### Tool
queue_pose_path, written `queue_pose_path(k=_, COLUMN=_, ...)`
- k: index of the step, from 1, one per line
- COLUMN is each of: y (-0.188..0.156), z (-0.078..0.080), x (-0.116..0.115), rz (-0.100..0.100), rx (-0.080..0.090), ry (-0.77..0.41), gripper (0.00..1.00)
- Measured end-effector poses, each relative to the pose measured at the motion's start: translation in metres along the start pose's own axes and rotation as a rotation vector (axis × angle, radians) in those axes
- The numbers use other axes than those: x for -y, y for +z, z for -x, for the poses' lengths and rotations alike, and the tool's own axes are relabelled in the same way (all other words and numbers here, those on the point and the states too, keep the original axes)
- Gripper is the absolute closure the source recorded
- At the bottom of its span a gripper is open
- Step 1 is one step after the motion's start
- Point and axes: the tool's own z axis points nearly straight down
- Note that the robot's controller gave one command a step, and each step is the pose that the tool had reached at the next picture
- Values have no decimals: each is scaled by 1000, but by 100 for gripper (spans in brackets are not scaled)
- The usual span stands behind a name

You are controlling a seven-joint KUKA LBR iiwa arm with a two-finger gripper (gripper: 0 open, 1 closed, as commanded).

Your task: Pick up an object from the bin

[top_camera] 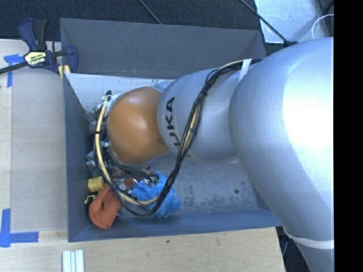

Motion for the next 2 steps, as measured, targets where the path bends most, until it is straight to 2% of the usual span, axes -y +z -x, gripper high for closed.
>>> queue_pose_path(k=1, y=-54, z=74, x=64, rz=1, rx=-12, ry=-192, gripper=0)
queue_pose_path(k=2, y=-24, z=-44, x=59, rz=2, rx=-11, ry=-90, gripper=0)
